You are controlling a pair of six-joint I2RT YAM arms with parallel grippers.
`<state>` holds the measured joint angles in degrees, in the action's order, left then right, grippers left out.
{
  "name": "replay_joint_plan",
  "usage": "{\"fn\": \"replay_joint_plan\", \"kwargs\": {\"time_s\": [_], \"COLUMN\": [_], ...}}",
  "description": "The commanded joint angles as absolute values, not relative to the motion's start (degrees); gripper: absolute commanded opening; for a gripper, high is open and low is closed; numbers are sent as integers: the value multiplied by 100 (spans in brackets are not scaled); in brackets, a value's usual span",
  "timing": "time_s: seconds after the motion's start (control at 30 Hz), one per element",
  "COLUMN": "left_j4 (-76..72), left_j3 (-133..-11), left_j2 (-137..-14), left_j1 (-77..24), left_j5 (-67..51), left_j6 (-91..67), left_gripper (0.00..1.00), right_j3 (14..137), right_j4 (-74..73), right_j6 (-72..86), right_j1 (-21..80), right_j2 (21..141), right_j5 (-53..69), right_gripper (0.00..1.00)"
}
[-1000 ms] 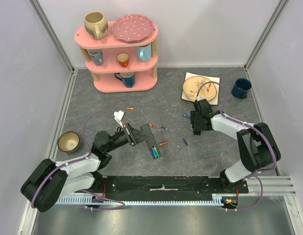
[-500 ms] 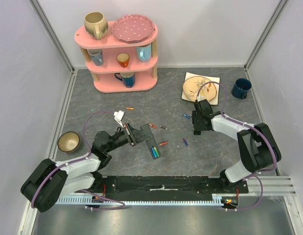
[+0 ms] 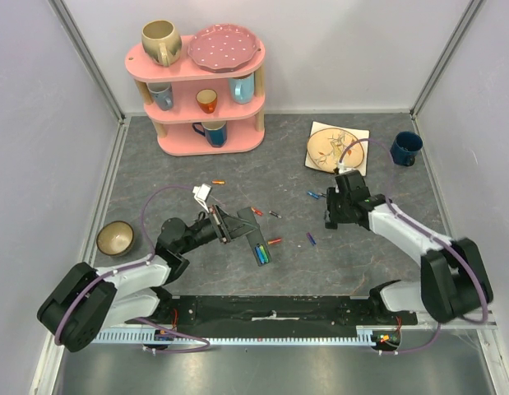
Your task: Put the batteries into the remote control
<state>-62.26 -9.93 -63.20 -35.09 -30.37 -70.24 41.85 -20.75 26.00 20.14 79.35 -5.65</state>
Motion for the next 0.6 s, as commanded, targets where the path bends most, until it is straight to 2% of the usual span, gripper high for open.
{"fn": "replay_joint_plan", "kwargs": {"time_s": [0.0,0.17,0.3,0.37,0.57], "left_j4": [-6425,-6618,-7126,-7338,-7734], "left_j3": [-1292,-1424,-1459,-1511,-1678], "left_j2": [-6433,-6801,-7180,-7443,-7840], "left_j1": [-3489,-3489,-3507,-3533,-3665], "left_j5": [-2971,-2839,-2602,-2470,-2119], "left_j6": [-6882,-6952,-7180,-7268,-7356], "left_gripper": [2,2,2,2,2], "right_j3": [4280,4534,5087,5237,5914], "right_j4": [-2407,-3101,-3804,-4103,-4614], "right_j6": [2733,2584,2339,2294,2259], "right_j1": [2092,2416,2671,2812,3436], "right_j2": [6857,5610,5335,5265,5265], "right_j5": [-10,325,579,633,501], "right_gripper": [26,18,4,1,0]}}
